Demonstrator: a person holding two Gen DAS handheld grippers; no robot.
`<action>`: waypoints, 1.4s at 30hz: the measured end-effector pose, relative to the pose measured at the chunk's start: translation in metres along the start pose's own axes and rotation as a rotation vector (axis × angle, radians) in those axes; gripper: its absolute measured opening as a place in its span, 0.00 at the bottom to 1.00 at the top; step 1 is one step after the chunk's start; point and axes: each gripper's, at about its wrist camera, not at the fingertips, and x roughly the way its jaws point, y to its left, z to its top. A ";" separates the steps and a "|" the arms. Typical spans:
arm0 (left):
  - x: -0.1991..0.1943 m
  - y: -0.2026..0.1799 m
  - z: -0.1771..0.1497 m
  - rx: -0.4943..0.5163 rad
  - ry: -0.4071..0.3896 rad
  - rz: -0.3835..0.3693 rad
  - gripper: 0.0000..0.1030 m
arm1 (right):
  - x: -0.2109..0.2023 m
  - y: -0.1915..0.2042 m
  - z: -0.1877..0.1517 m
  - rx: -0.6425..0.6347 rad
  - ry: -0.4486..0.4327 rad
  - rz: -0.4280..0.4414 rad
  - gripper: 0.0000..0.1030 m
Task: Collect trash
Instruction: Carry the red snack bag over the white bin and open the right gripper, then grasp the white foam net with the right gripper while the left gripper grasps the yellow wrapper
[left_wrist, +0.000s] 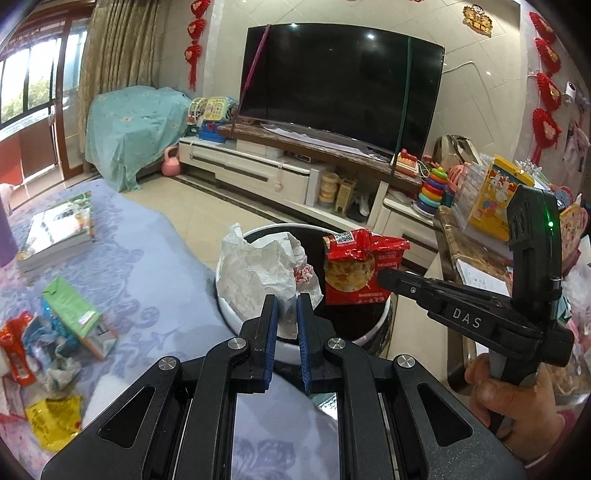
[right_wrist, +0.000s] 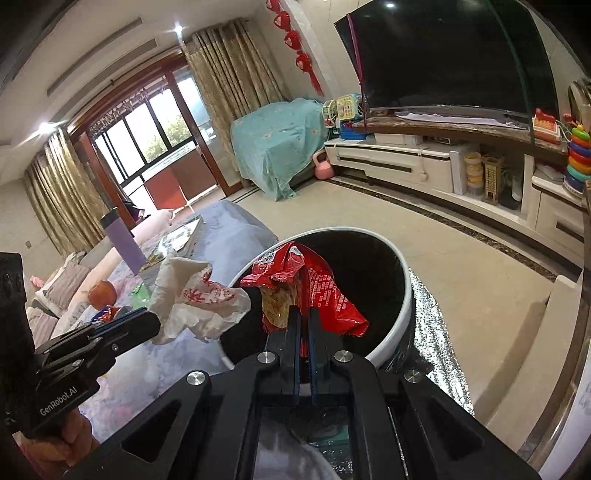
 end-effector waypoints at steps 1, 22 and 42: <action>0.004 -0.001 0.002 -0.003 0.005 -0.004 0.10 | 0.001 -0.001 0.002 0.000 0.002 -0.004 0.03; 0.037 0.008 0.005 -0.044 0.075 -0.001 0.49 | 0.020 -0.018 0.016 0.022 0.046 -0.043 0.56; -0.060 0.073 -0.043 -0.176 -0.008 0.121 0.69 | -0.003 0.046 -0.017 0.037 0.020 0.055 0.97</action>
